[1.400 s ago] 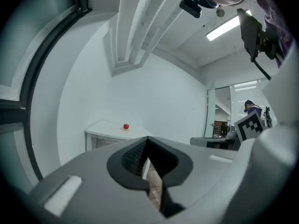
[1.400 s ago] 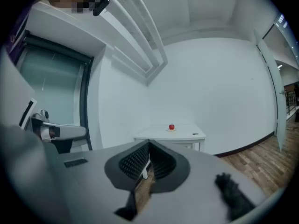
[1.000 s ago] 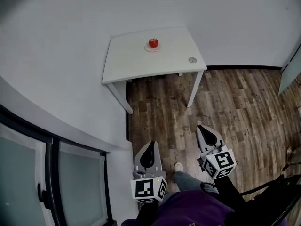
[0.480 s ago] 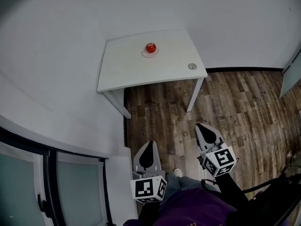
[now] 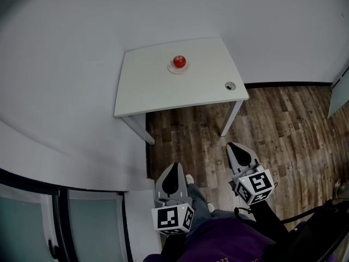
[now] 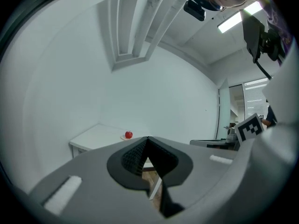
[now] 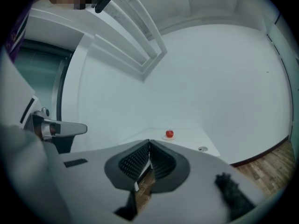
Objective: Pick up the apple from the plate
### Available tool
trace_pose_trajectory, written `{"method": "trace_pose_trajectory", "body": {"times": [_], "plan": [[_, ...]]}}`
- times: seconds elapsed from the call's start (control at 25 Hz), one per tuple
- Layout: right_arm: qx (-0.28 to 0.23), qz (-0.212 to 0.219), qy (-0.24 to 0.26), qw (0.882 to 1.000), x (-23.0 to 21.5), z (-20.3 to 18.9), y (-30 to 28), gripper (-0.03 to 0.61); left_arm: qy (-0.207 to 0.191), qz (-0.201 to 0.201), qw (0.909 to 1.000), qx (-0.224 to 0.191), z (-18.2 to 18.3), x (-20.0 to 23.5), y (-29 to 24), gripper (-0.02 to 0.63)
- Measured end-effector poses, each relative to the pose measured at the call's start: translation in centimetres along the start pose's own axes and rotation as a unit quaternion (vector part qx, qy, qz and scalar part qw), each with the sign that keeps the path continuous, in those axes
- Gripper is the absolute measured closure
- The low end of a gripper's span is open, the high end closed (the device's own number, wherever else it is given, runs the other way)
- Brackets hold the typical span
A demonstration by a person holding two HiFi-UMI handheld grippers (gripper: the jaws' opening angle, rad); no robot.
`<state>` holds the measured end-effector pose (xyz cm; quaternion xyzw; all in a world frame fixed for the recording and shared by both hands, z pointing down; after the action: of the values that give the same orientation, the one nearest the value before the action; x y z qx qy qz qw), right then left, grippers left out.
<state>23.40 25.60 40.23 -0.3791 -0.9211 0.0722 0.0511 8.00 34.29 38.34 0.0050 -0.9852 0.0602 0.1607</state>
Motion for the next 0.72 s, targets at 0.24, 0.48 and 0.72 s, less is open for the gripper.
{"method": "trace_pose_trajectory", "body": {"times": [0.24,0.48,0.72], "plan": [[0.001,-0.005,0.001,1.0,-1.0,1.3,-6.7,0.568,0.001,-0.005,1.0,0.001,2.1,3.7,-5.7,0.609],[-0.003,-0.015,0.003,1.0,-2.1,2.9,-13.8,0.568,-0.007,-0.022,0.9997,0.0,4.5,7.7,-11.8,0.608],[-0.01,-0.024,0.007,1.0,-2.7,4.0,-20.0,0.568,-0.007,-0.027,0.9996,0.005,5.9,11.8,-16.6,0.608]]}}
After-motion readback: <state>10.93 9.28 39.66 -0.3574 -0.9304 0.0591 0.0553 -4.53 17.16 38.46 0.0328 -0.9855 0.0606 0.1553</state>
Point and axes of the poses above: the fingertips, and each gripper's own axes: y backward along the fingers, x to its left, z out of its top, the point moved 1 cm from there along y, backward along the fingers, and after that the axes turned 8 degrees about y, right-handed, at the moved point
